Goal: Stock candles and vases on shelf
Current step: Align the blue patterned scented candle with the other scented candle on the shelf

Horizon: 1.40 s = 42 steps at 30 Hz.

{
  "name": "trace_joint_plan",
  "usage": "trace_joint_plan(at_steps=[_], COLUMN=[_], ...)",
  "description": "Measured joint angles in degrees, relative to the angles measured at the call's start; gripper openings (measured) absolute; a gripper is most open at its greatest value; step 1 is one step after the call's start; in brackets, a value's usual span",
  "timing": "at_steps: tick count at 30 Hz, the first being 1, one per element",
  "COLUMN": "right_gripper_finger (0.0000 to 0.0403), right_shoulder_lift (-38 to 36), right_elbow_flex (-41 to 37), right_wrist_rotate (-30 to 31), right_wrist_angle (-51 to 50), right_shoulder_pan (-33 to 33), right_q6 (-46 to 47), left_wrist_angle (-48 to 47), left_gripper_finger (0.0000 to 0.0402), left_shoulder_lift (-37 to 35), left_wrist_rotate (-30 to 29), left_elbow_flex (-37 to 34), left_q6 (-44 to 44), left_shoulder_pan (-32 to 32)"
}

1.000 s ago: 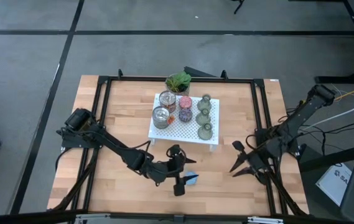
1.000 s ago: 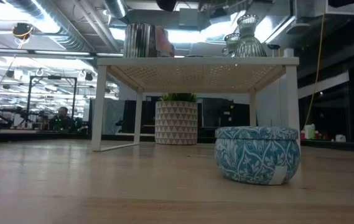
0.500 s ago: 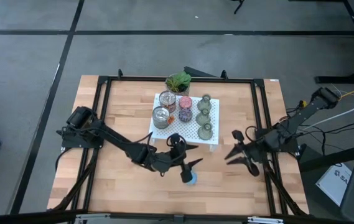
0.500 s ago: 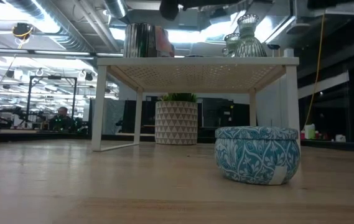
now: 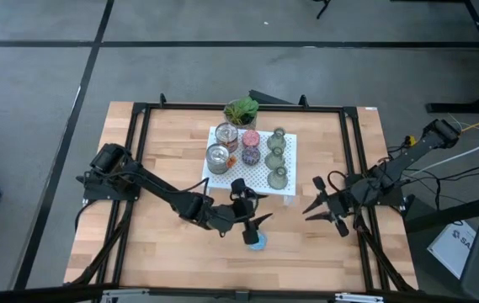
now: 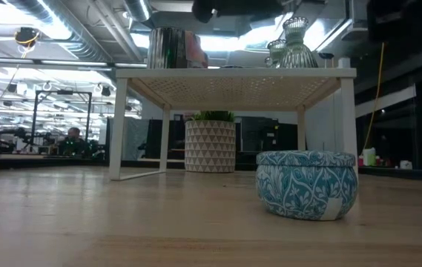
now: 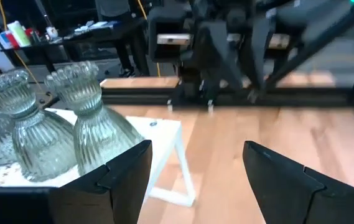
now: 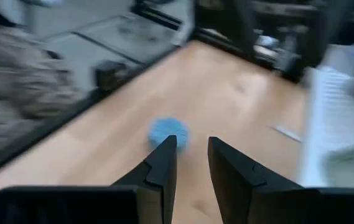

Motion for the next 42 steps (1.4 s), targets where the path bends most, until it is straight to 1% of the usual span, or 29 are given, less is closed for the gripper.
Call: trace_joint_plan(at_steps=[2, 5, 8, 11, 18, 23, 27, 30, 34, 38, 42], right_gripper_finger=[0.0094, 0.0094, 0.0094, 0.0094, 0.0093, 0.0093, 0.0093, 0.0093, 0.0093, 0.0093, 0.0093], right_shoulder_lift=[-0.6, -2.1, -4.4, -7.0, -13.7, -17.9, -20.4, -21.9, -24.1, -26.6, -28.8], right_elbow_flex=[0.0, -0.4, -2.1, -5.8, -16.9, -21.8, -22.3, -22.2, -22.2, -22.2, -22.2], right_wrist_rotate=[-5.3, -15.1, -18.0, -18.5, -18.1, -17.6, -16.4, -16.7, -16.9, -18.3, -15.6], right_wrist_angle=[-0.3, -0.1, 0.6, 6.2, 20.5, 26.0, 23.1, 22.0, 17.0, 11.7, 5.1], right_shoulder_pan=[-0.2, -0.9, -2.6, -3.7, -5.6, -7.6, -9.4, -10.7, -12.4, -13.3, -14.1], right_q6=[0.4, -3.0, -2.3, -1.5, 0.7, 2.4, 6.1, 7.5, 10.9, 10.0, 8.9], left_wrist_angle=[-2.5, -6.2, -8.0, -10.0, -14.0, -14.2, -14.3, -14.3, -14.3, -14.3, -14.4], left_gripper_finger=[0.0249, 0.0249, 0.0249, 0.0249, 0.0249, 0.0249, 0.0249, 0.0249, 0.0249, 0.0249, 0.0249], left_shoulder_lift=[0.0, 0.0, 0.0, 0.0, 0.0, 0.0, 0.0, 0.0, 0.0, 0.0, 0.0], left_wrist_rotate=[0.0, 0.0, 0.0, 0.8, 1.5, 7.0, 10.2, 11.0, 11.2, 11.4, 11.3], left_elbow_flex=[0.0, 0.0, 0.0, 0.0, 0.0, 0.0, 0.0, 0.0, 0.0, 0.0, 0.0], left_q6=[1.6, 2.7, 2.8, 2.7, 2.6, 2.6, 0.9, -0.2, -1.7, -2.9, -2.9], left_shoulder_pan=[0.0, 0.1, 0.1, 0.1, -0.9, -1.3, -1.2, -1.4, -1.8, -2.5, -3.3])
